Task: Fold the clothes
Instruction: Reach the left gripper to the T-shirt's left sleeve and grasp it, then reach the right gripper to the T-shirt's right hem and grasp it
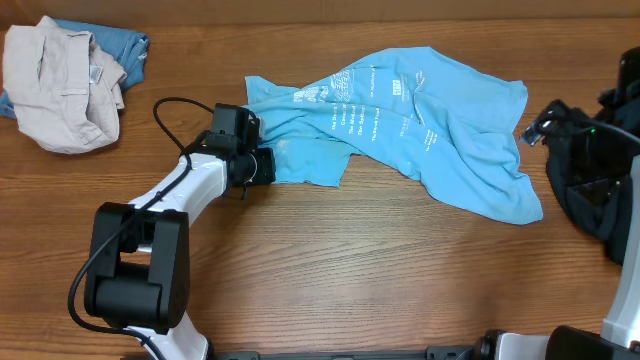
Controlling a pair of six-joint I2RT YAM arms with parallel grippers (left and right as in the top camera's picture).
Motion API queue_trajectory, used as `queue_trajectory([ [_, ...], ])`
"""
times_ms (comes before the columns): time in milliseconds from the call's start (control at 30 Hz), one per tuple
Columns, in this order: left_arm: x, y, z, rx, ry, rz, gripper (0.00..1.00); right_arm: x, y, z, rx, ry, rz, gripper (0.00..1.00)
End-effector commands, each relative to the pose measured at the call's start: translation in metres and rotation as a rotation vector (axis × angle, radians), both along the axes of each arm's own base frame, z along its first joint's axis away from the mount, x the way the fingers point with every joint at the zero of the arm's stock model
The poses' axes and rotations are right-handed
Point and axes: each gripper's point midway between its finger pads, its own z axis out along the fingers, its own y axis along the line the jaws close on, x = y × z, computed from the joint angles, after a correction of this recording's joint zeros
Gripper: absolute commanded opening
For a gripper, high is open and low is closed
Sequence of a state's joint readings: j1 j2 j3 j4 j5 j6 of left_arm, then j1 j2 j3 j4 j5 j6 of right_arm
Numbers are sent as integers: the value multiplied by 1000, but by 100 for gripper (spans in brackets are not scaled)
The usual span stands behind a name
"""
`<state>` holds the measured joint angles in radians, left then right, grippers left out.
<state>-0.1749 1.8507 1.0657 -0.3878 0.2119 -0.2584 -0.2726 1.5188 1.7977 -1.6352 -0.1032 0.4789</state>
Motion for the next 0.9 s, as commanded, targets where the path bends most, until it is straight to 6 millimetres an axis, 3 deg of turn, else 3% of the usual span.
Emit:
queue_trajectory([
  [0, -6, 6, -8, 6, 39, 27, 4, -6, -32, 0, -5, -3, -170, 100],
  [167, -6, 16, -9, -24, 75, 137, 4, -30, -51, -27, 34, 102, -268, 100],
  [233, -7, 18, -10, -26, 85, 145, 4, -35, -48, -54, 89, 151, -284, 100],
  [533, -11, 19, -11, -24, 101, 149, 4, -42, -39, -137, 190, 234, -396, 100],
  [733, -14, 10, -10, -70, 118, 129, 4, -52, -40, -173, 175, 271, -478, 100],
  [867, -18, 10, -10, -70, 133, 128, 4, -54, -40, -185, 179, 274, -524, 93],
])
